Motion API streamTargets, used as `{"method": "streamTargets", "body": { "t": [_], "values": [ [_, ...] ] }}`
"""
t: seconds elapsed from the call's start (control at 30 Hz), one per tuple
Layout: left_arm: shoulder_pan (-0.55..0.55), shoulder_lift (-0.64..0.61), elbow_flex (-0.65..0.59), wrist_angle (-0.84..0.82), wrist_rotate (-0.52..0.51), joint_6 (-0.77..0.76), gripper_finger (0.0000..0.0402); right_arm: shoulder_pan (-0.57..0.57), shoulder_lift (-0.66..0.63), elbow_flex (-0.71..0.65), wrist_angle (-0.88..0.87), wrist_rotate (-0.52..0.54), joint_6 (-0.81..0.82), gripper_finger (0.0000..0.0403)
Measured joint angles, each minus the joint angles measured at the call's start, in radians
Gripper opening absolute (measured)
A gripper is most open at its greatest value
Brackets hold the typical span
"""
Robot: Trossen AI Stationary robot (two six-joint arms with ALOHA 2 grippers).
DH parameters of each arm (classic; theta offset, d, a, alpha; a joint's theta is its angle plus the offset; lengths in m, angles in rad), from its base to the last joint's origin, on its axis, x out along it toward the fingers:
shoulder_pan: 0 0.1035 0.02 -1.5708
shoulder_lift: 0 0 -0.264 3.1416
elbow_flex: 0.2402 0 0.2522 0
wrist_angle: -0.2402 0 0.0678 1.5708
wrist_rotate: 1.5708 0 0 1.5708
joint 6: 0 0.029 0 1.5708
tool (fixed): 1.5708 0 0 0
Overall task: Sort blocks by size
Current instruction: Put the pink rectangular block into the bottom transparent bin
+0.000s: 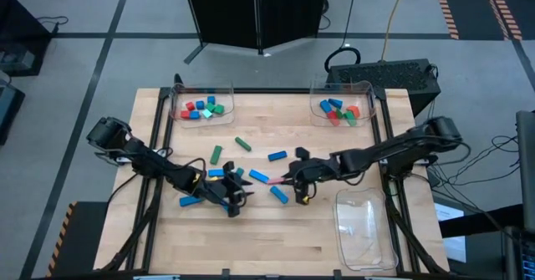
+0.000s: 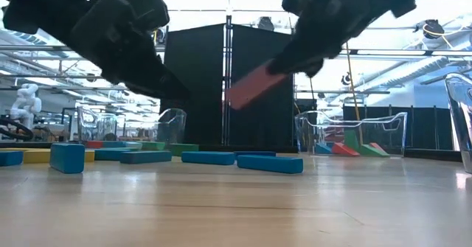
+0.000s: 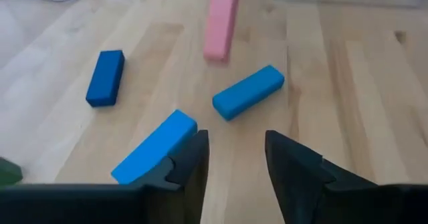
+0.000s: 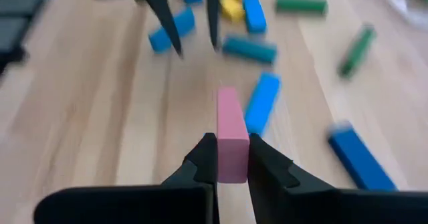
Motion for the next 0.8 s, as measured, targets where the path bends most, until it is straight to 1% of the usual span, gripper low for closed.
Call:
{"method": "streamTargets", "body": {
  "t": [0.13, 0.23, 0.37, 0.43, 0.6, 0.8],
  "values": [
    [0.000, 0.000, 0.000, -0.053, -0.007, -0.013, 0.0154, 0.034, -0.101, 0.000, -0.196, 0.012, 0.085, 0.0036],
    [0.000, 0.000, 0.000, -0.068, -0.034, -0.026, 0.0155, 0.071, -0.180, 0.000, -0.320, 0.011, 0.164, 0.0036],
    [0.002, 0.000, 0.000, -0.076, -0.098, -0.026, 0.0155, 0.121, -0.279, 0.000, -0.480, 0.011, 0.274, 0.0041],
    [0.002, 0.000, 0.000, -0.076, -0.107, -0.026, 0.0155, 0.148, -0.319, 0.000, -0.549, 0.011, 0.322, 0.0043],
    [0.002, 0.000, 0.000, -0.076, -0.108, -0.026, 0.0155, 0.222, -0.393, 0.000, -0.665, -0.008, 0.419, 0.0042],
    [0.002, -0.001, 0.000, -0.075, -0.111, -0.026, 0.0155, 0.295, -0.475, 0.000, -0.759, -0.066, 0.555, 0.0042]
  ]
}}
